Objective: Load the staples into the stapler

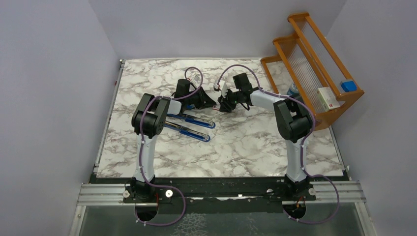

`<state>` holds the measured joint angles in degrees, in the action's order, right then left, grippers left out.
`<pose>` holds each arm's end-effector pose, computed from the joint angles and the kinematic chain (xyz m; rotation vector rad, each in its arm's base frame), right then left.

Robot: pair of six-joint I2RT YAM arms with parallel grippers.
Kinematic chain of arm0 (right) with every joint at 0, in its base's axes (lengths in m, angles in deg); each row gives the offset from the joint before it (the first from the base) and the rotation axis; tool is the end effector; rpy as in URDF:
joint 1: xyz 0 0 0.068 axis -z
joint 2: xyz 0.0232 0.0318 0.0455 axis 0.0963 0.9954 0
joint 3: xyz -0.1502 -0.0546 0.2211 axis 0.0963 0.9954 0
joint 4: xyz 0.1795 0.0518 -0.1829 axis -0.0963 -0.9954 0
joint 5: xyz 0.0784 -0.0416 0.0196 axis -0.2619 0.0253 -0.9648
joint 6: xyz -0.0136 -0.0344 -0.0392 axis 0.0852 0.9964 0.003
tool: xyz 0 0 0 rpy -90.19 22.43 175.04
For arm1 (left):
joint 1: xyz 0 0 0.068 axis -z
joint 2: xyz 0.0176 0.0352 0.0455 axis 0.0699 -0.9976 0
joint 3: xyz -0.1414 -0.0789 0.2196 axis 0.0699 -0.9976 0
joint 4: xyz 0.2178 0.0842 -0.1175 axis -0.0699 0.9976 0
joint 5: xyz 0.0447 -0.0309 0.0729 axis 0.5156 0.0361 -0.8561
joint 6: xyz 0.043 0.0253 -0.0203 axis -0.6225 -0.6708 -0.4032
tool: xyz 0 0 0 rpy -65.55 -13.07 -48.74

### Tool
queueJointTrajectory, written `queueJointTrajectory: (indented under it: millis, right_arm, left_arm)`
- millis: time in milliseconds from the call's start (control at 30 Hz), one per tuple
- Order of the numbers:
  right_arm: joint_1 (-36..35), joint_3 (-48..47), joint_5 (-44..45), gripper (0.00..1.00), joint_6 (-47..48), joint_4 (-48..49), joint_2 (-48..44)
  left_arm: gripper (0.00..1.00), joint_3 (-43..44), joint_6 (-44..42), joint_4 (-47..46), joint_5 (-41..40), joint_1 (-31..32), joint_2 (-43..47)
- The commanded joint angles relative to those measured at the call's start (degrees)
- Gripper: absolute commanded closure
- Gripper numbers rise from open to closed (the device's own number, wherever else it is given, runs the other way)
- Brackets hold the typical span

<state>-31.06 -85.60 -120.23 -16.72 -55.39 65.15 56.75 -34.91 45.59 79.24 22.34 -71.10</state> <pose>0.4013 0.2121 0.1463 -1.3969 1.9031 0.5720 0.4254 -0.1654 0.1055 -0.1140 2.2672 -1.4064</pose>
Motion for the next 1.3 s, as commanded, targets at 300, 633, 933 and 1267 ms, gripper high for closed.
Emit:
queueJointTrajectory:
  millis: [300, 633, 933, 1267]
  right_arm:
    - [-2.06, 0.13, 2.98, 0.59, 0.75, -6.72, 3.36]
    - [-2.15, 1.01, 3.09, 0.55, 0.79, -6.29, 2.73]
    - [-2.05, 1.44, 2.4, 0.44, 0.58, -6.37, 0.84]
    - [-0.62, 12.42, 1.27, 0.26, -11.53, 8.19, -13.74]
  left_arm:
    - [0.76, 0.0, 1.34, -2.08, 4.18, 3.57, -2.23]
    - [0.87, -0.58, 1.72, -2.88, 3.72, 3.18, -1.97]
    - [0.96, -0.32, 2.0, -3.25, 3.54, 1.79, -1.76]
    - [0.98, -1.68, 1.49, -3.6, 3.55, 0.35, -0.44]
